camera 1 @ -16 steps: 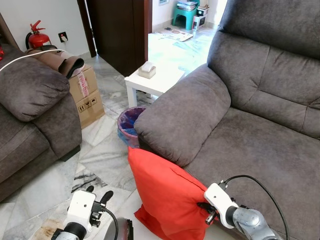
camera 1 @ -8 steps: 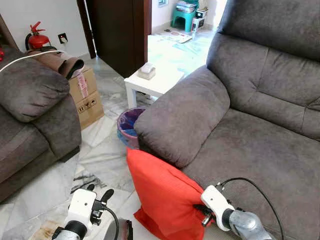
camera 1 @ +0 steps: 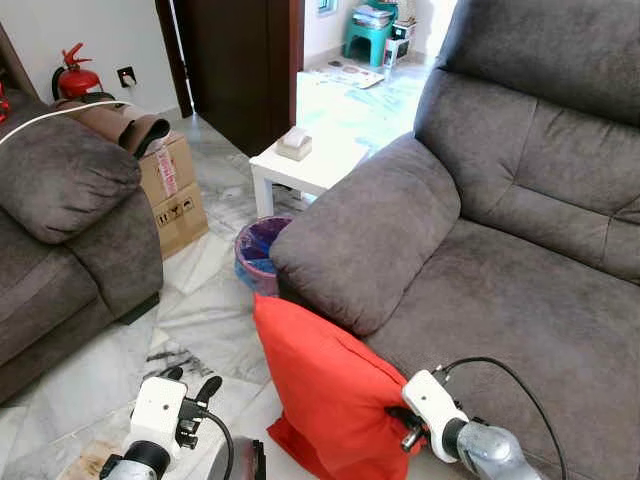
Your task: Move the pillow to the sofa from floor
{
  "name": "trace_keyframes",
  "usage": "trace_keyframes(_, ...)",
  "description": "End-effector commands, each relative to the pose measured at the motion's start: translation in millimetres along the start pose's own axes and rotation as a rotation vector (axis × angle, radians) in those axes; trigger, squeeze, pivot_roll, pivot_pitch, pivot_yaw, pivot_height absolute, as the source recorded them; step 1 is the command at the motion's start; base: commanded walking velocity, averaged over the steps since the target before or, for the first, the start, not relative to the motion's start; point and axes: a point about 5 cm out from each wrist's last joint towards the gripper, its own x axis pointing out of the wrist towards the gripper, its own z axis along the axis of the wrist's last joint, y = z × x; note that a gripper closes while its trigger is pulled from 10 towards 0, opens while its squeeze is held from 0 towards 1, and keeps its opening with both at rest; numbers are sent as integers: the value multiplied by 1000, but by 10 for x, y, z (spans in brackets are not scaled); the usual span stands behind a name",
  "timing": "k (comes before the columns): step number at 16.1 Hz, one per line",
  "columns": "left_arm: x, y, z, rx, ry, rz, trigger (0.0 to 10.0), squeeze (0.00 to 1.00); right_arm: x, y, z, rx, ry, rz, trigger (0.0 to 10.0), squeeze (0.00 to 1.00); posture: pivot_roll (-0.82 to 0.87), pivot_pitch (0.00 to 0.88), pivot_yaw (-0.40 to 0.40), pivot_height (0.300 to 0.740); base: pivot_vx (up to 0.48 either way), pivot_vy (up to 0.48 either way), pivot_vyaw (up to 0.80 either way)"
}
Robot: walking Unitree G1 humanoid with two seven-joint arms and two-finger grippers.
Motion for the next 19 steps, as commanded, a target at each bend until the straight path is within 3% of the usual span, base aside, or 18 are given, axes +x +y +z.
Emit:
trace_keyframes(1, -28, 24, -47, -15, 19, 7, 10000, 0, 19, -19, 56, 33, -44, -81, 4235, 0, 220, 77, -45, 604, 0, 0, 0)
trace_keyframes(2, -26, 26, -44, -18, 18, 8, 10000, 0, 37, -16, 88, 87, -75, -118, 10000, 0, 221, 80, -44, 604, 0, 0, 0)
trace_keyframes(5, -21, 31, -40, -27, 17, 17, 10000, 0, 74, 24, 163, 249, -177, -180, 10000, 0, 229, 79, -38, 604, 0, 0, 0)
trace_keyframes(7, -25, 26, -33, -26, 16, 11, 10000, 0, 75, 23, 187, 304, -217, -207, 10000, 0, 228, 80, -37, 604, 0, 0, 0)
trace_keyframes(9, -31, 34, -37, -24, 19, 8, 10000, 0, 86, 41, 126, 279, -155, -238, 10000, 0, 230, 86, -31, 624, 0, 0, 0)
trace_keyframes(12, -33, 42, -28, -23, 18, 4, 10000, 0, 89, 18, 147, 362, -179, -257, 10000, 0, 232, 97, -23, 659, 0, 0, 0)
trace_keyframes(19, -36, 58, -15, -21, 17, -1, 10000, 0, 123, 63, 197, 378, -200, -240, 10000, 0, 240, 103, -18, 740, 0, 0, 0)
